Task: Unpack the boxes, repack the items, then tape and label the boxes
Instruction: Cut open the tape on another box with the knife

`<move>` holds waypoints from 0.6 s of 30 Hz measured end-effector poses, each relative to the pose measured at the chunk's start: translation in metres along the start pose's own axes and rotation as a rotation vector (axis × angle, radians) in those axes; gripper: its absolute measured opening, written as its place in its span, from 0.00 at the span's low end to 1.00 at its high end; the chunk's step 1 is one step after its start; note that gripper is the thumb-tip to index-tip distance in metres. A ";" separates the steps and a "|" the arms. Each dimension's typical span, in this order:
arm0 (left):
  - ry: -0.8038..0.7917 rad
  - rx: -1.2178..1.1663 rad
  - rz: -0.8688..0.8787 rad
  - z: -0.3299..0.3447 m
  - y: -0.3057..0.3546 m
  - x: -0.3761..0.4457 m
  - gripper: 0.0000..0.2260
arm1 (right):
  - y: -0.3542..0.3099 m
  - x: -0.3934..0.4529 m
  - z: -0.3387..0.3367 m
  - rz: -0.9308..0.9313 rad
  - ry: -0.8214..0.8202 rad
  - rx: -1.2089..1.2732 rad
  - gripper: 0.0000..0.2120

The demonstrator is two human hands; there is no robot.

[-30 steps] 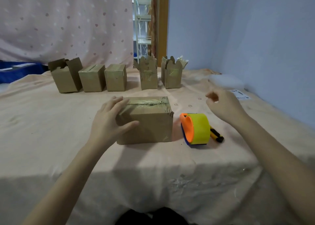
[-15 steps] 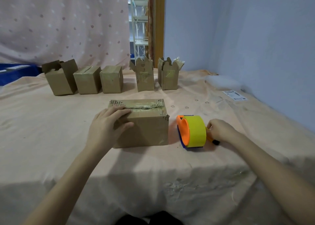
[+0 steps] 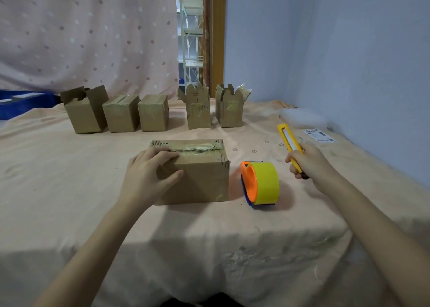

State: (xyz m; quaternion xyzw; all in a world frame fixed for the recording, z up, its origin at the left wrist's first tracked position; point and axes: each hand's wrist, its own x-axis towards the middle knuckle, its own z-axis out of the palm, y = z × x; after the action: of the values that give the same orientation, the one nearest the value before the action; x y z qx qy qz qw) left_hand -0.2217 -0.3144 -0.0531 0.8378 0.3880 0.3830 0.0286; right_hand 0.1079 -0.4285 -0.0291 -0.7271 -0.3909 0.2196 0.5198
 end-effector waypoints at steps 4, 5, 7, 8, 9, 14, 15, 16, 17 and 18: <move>-0.001 -0.030 0.003 -0.001 0.001 0.001 0.27 | -0.027 -0.020 0.001 -0.106 -0.251 0.175 0.08; -0.004 -0.033 0.008 -0.001 0.000 0.001 0.28 | -0.032 -0.025 0.004 -0.156 -0.292 0.163 0.08; -0.015 -0.010 0.029 0.000 -0.001 0.001 0.28 | -0.040 -0.033 0.010 -0.235 -0.348 0.151 0.08; -0.016 0.008 0.039 0.001 -0.002 0.001 0.27 | -0.043 -0.036 0.014 -0.259 -0.363 0.157 0.07; -0.014 0.024 0.045 0.001 -0.003 0.000 0.26 | -0.044 -0.038 0.017 -0.275 -0.369 0.169 0.07; 0.008 0.073 0.056 -0.001 -0.002 -0.005 0.24 | -0.049 -0.042 0.034 -0.280 -0.356 0.287 0.09; 0.005 0.077 0.055 -0.002 -0.001 -0.006 0.24 | -0.050 -0.043 0.037 -0.283 -0.362 0.312 0.09; -0.001 0.078 0.052 -0.002 -0.001 -0.006 0.24 | -0.050 -0.044 0.040 -0.289 -0.368 0.331 0.08; -0.007 0.079 0.050 -0.003 -0.001 -0.007 0.24 | -0.050 -0.044 0.042 -0.292 -0.369 0.343 0.08; -0.012 0.080 0.051 -0.003 -0.001 -0.008 0.24 | -0.051 -0.046 0.045 -0.295 -0.368 0.345 0.08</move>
State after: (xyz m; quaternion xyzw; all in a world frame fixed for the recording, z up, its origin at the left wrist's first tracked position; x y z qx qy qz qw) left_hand -0.2277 -0.3198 -0.0558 0.8502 0.3812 0.3629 -0.0123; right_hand 0.0308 -0.4309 -0.0022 -0.5114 -0.5371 0.3331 0.5824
